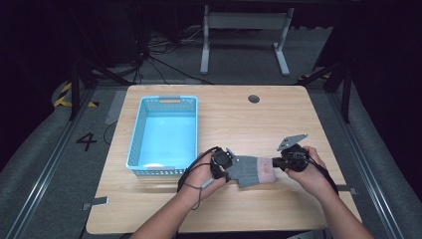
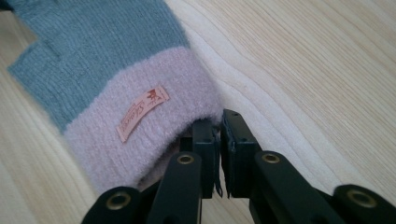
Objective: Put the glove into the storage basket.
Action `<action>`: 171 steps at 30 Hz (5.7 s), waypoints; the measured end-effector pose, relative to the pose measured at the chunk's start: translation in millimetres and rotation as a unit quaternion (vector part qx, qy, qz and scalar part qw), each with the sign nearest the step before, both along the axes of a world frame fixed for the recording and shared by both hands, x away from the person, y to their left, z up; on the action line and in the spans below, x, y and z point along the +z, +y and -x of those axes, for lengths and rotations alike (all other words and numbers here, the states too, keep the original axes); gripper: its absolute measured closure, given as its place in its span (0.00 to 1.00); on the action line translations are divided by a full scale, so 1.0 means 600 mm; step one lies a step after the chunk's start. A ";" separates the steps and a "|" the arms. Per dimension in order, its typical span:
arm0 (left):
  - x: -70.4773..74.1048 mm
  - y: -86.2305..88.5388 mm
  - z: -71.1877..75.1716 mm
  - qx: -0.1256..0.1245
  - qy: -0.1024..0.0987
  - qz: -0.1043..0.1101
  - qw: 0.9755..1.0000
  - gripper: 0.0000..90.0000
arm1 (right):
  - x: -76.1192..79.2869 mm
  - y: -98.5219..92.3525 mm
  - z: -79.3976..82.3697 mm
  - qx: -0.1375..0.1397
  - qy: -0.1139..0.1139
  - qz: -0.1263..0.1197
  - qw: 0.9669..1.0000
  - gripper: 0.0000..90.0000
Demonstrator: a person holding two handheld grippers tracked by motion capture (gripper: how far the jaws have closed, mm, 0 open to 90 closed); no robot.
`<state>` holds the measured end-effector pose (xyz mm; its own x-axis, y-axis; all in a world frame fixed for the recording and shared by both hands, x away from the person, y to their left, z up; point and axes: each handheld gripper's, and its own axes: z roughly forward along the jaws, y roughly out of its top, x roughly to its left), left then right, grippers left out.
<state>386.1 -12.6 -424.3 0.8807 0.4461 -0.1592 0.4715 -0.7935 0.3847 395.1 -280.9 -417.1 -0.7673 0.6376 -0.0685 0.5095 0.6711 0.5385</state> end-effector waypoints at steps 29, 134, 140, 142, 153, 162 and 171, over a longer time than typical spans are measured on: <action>0.050 0.012 0.014 0.014 -0.023 0.029 0.999 0.52 | 0.031 -0.062 0.017 -0.074 0.011 -0.034 0.997 0.63; -0.015 -0.120 -0.023 -0.058 -0.085 0.007 0.995 0.65 | 0.014 -0.145 0.036 -0.055 -0.010 -0.096 0.994 0.26; -0.011 -0.115 -0.020 -0.059 -0.094 0.018 0.994 0.74 | 0.015 -0.145 0.034 -0.055 -0.012 -0.098 0.994 0.26; -0.007 -0.112 -0.020 -0.060 -0.089 0.020 0.994 0.75 | 0.015 -0.145 0.032 -0.054 -0.012 -0.097 0.994 0.26; 0.050 -0.079 0.002 -0.059 -0.110 0.047 0.991 0.76 | 0.022 -0.144 0.019 -0.048 -0.020 -0.103 0.993 0.26; 0.101 -0.035 0.003 -0.044 -0.118 0.051 0.991 0.76 | 0.027 -0.129 -0.001 -0.032 -0.020 -0.106 0.994 0.26; 0.127 -0.003 -0.008 -0.040 -0.118 0.060 0.990 0.76 | 0.026 -0.115 -0.017 -0.021 -0.018 -0.099 0.995 0.26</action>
<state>390.8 -14.5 -348.1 0.9315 0.3638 0.0071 0.2951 -0.7666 0.5703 405.1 -349.9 -401.3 -0.7395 0.6723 0.0346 0.5124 0.5288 0.6766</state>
